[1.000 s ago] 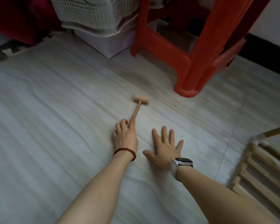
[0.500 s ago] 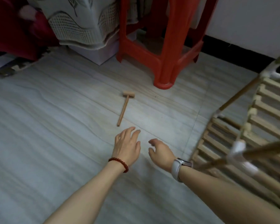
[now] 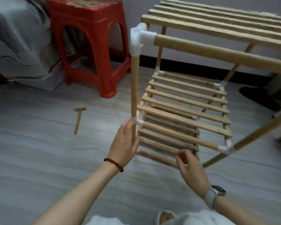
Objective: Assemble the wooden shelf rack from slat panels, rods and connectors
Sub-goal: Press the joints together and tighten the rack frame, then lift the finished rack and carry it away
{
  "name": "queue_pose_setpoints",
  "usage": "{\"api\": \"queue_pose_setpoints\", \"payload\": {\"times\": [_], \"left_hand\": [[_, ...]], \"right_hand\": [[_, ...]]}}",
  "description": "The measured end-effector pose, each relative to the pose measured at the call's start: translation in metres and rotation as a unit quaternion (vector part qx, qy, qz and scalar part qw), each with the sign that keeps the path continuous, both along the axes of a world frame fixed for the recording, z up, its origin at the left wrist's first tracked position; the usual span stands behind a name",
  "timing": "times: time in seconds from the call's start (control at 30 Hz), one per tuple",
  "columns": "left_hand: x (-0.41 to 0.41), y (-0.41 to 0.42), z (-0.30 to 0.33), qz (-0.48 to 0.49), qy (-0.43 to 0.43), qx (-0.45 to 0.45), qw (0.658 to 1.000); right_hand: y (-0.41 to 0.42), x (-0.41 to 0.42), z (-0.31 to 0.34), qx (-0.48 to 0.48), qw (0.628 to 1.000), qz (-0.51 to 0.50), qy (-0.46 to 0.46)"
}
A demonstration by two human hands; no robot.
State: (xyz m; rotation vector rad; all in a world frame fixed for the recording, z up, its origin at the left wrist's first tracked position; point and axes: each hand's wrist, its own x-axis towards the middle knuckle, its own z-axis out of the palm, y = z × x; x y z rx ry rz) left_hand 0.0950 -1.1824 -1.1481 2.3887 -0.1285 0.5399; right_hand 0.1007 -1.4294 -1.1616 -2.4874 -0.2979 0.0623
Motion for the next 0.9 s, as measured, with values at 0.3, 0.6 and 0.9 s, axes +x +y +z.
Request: {"api": "queue_pose_setpoints", "payload": {"times": [0.3,0.6,0.9], "left_hand": [[0.046,-0.048,-0.001,0.141,0.223,-0.246,0.933],[0.061,-0.055,0.027,0.154,0.182,-0.173,0.956],[0.108,-0.059,0.103,0.162,0.038,-0.043,0.985]], "right_hand": [[-0.082,0.025,0.003,0.205,0.91,-0.357,0.042],[-0.099,0.043,0.034,0.153,0.908,-0.388,0.027],[-0.084,0.112,0.143,0.124,0.925,-0.343,-0.107]]}}
